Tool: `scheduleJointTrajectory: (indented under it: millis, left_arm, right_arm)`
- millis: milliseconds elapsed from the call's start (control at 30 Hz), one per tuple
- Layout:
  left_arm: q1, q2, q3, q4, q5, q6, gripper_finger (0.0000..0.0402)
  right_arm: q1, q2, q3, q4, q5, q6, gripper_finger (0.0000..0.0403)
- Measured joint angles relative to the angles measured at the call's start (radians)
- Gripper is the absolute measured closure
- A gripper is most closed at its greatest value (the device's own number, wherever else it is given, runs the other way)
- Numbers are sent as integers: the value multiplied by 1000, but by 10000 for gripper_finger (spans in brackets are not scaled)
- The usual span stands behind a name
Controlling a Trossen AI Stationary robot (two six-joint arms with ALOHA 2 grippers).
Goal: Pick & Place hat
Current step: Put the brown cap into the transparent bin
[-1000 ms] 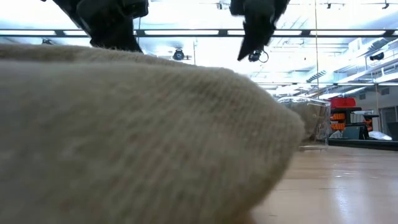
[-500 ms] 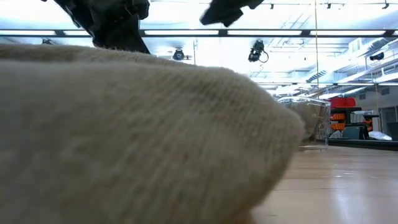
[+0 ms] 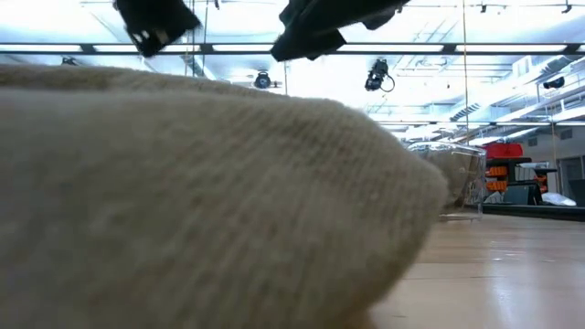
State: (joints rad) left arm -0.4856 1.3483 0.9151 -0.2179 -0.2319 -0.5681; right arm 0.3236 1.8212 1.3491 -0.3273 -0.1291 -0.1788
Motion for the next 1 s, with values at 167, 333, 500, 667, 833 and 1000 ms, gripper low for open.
scheduleJointTrajectory:
  millis: [167, 333, 500, 667, 833, 1000]
  left_arm:
    - [-75, 0, 14, -3, 1, -30, 223]
    - [-109, 0, 10, -19, -122, -30, 223]
    - [-102, 0, 10, -19, -236, -31, 223]
    - [-84, 0, 10, -20, -263, -50, 223]
    - [-65, 0, 10, -21, -264, -44, 223]
    - [-51, 0, 9, -33, -265, -41, 223]
  right_arm:
    - [-10, 5, 0, -3, -42, -3, 203]
    - [-27, 5, 0, -1, -55, -62, 206]
    - [-47, 5, 0, 22, -55, -94, 206]
    - [-54, 5, 0, 27, -113, -91, 206]
    - [-45, 26, 0, 67, -153, -73, 206]
    - [-36, 93, 0, 119, -185, -21, 206]
